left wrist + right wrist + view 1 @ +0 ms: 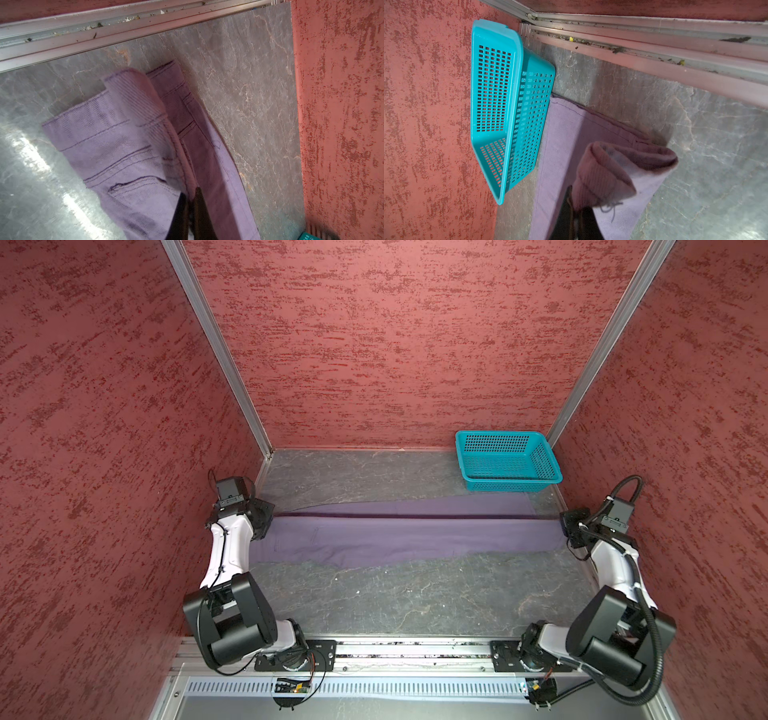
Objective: Fold and stack the trousers
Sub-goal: Fold the trousers at the center of the table.
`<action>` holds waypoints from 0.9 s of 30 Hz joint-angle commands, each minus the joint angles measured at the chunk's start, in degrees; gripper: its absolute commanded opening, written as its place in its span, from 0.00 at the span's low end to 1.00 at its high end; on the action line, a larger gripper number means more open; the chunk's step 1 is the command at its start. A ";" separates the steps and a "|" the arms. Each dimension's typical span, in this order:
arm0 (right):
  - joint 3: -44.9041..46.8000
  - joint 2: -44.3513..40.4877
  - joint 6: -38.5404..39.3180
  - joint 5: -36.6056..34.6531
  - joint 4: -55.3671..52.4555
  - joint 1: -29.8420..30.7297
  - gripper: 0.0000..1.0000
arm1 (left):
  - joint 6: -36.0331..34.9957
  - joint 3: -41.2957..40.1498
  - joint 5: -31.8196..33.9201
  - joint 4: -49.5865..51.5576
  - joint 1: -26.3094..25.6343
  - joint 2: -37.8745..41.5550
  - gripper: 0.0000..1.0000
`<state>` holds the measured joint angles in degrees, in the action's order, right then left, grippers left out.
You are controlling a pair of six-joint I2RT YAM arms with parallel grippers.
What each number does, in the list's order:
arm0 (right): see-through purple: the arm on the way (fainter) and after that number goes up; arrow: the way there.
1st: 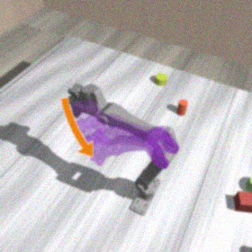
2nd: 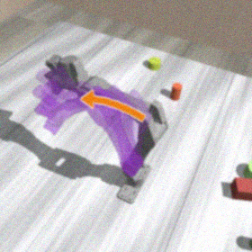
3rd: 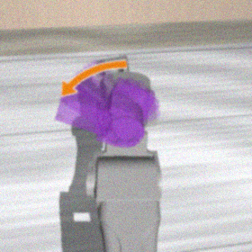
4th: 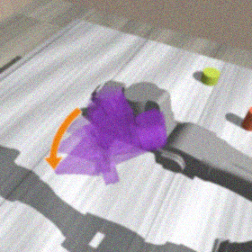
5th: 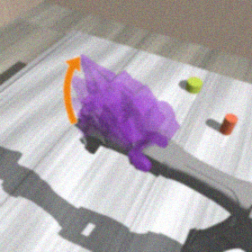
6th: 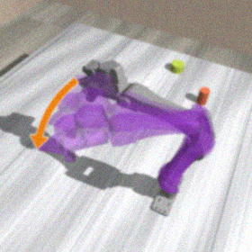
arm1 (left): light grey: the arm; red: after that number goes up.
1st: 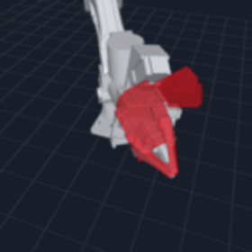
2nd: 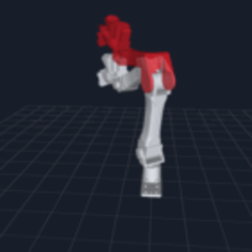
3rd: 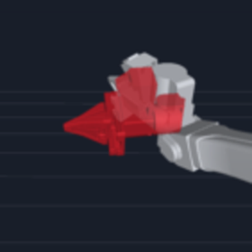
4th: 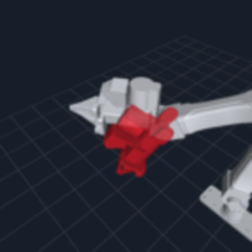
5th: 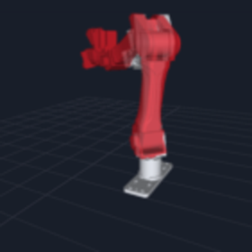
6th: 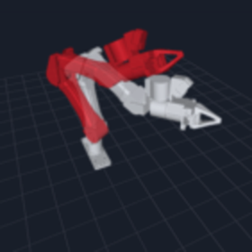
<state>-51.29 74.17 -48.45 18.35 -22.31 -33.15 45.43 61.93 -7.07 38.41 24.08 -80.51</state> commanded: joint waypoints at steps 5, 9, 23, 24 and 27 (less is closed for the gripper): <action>-5.62 -0.69 0.51 -9.77 6.48 -0.69 0.00 | -1.78 4.60 7.07 -5.37 -0.52 -1.80 0.00; -4.90 1.95 0.25 -9.65 8.63 -0.18 0.00 | -2.36 5.33 7.64 -5.76 -1.28 -3.82 0.00; -8.49 18.03 0.13 -9.65 19.49 4.70 0.00 | -3.42 8.41 8.04 -11.73 -4.15 -14.95 0.00; -9.39 19.52 0.30 -9.58 20.11 5.12 0.00 | -3.58 8.94 7.94 -12.00 -4.36 -15.97 0.00; -11.47 23.35 0.44 -8.97 22.47 6.14 0.00 | -4.09 10.27 7.07 -12.87 -4.90 -19.03 0.00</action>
<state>-59.13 95.64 -48.40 14.72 -8.62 -26.83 43.03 69.82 -4.58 31.18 18.68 -97.82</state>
